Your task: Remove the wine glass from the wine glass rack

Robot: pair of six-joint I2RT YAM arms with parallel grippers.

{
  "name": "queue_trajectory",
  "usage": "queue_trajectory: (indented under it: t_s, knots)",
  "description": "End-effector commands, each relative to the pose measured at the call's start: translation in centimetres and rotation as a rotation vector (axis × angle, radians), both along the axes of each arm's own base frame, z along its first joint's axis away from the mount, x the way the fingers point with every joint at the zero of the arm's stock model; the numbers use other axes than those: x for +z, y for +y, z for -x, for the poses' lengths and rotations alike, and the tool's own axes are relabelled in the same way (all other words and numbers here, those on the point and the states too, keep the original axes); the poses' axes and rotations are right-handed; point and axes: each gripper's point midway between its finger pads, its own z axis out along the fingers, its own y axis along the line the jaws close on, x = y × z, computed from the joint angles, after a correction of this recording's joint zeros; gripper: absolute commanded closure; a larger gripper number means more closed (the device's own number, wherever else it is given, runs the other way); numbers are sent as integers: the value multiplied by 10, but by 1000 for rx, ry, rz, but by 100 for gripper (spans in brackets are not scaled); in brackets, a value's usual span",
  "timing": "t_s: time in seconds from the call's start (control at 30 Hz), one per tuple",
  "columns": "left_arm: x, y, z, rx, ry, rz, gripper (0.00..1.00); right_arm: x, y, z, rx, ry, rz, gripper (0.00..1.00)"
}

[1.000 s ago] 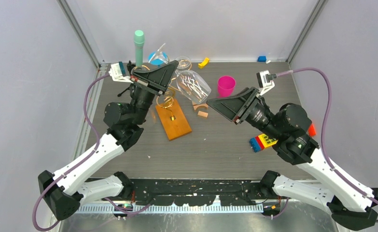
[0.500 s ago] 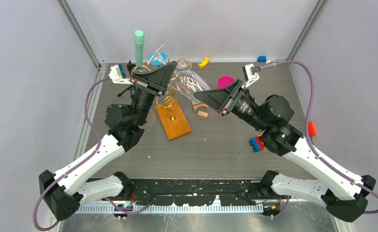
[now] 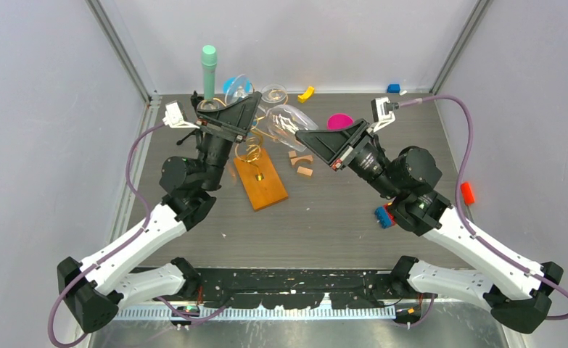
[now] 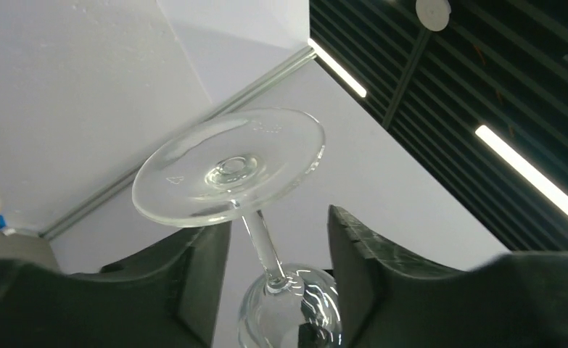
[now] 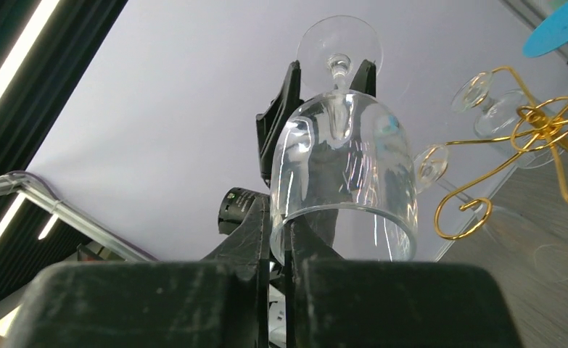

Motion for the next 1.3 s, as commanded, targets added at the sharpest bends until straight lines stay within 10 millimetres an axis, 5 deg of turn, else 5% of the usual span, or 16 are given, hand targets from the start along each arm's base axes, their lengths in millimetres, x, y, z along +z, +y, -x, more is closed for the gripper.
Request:
queue_trajectory:
  t_s: [0.0,0.13,0.4,0.7,1.0,1.17,1.27]
  knots:
    - [27,10,11,12,-54,21,38,36,-26,-1,-107,-81,-93,100]
    - [30,2,16,-28,-79,-13,14,46,-33,1,-131,-104,-91,100]
    - [15,-5,27,-79,-75,-85,2,61,-63,-3,-280,-117,-22,100]
    - [8,-34,63,-173,-281,-413,0,8,-114,-41,-613,79,365,100]
    - [3,-14,65,-40,-306,-646,0,-22,-172,-69,-940,102,906,100]
    - [-1,14,62,84,-267,-735,0,-36,-185,-93,-1024,146,1127,100]
    - [-4,39,59,199,-236,-773,0,-60,-181,-113,-909,211,1175,100]
